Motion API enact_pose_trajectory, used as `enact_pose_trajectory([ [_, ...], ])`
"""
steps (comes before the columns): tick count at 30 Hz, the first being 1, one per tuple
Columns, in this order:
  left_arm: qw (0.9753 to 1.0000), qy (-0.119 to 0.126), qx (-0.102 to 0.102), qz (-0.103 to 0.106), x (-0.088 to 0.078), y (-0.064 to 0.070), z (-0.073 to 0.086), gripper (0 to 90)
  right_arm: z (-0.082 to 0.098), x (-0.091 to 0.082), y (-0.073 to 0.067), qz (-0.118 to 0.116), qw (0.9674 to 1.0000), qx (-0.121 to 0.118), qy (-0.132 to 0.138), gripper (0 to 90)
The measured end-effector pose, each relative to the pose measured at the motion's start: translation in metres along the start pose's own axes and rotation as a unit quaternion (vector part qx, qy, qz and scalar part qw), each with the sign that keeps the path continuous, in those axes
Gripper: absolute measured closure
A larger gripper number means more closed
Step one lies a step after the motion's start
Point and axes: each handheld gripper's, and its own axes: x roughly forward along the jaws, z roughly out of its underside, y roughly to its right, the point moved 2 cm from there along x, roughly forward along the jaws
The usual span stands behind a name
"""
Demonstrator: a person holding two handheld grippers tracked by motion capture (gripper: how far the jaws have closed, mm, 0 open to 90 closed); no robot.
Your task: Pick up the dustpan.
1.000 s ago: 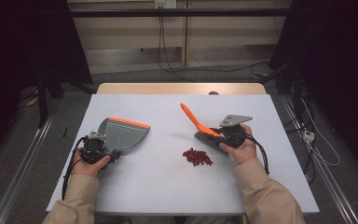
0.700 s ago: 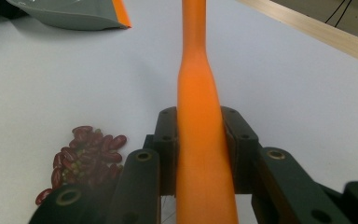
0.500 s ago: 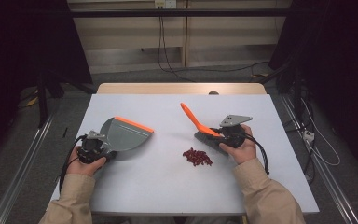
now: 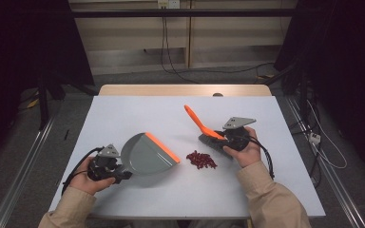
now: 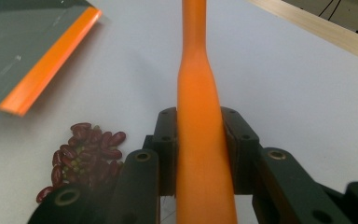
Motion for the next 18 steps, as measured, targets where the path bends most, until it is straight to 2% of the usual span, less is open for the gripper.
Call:
enact_pose_trajectory([
  [1,1.0000,-0.001,0.000,0.007,0.003,0.003,-0.001,64.3,-0.001,0.000,0.000,0.000,1.0000,0.002,-0.002,70.0],
  [5,0.9994,-0.014,0.025,0.021,0.010,0.011,-0.002,64.3,-0.006,-0.003,-0.002,0.002,0.9999,0.008,-0.008,67.1],
  [8,0.9991,-0.014,0.032,0.023,0.012,0.016,-0.003,64.2,-0.010,-0.006,-0.005,0.008,0.9998,-0.002,-0.017,66.8],
  [9,0.9984,-0.018,0.045,0.027,0.012,0.017,-0.003,64.2,-0.011,-0.007,-0.006,0.015,0.9996,-0.009,-0.020,66.9],
  [11,0.9981,-0.012,0.047,0.039,0.014,0.021,-0.004,64.3,-0.011,-0.009,-0.007,0.018,0.9995,-0.008,-0.023,67.3],
  [13,0.9976,-0.017,0.056,0.038,0.016,0.027,-0.006,64.2,-0.011,-0.009,-0.008,0.022,0.9990,-0.015,-0.037,69.7],
  [17,0.9952,-0.024,0.083,0.047,0.020,0.035,-0.010,64.2,-0.008,-0.010,-0.009,0.033,0.9983,-0.001,-0.047,71.1],
  [18,0.9928,-0.035,0.104,0.048,0.021,0.035,-0.011,64.2,-0.008,-0.012,-0.009,0.036,0.9980,-0.001,-0.052,71.1],
])
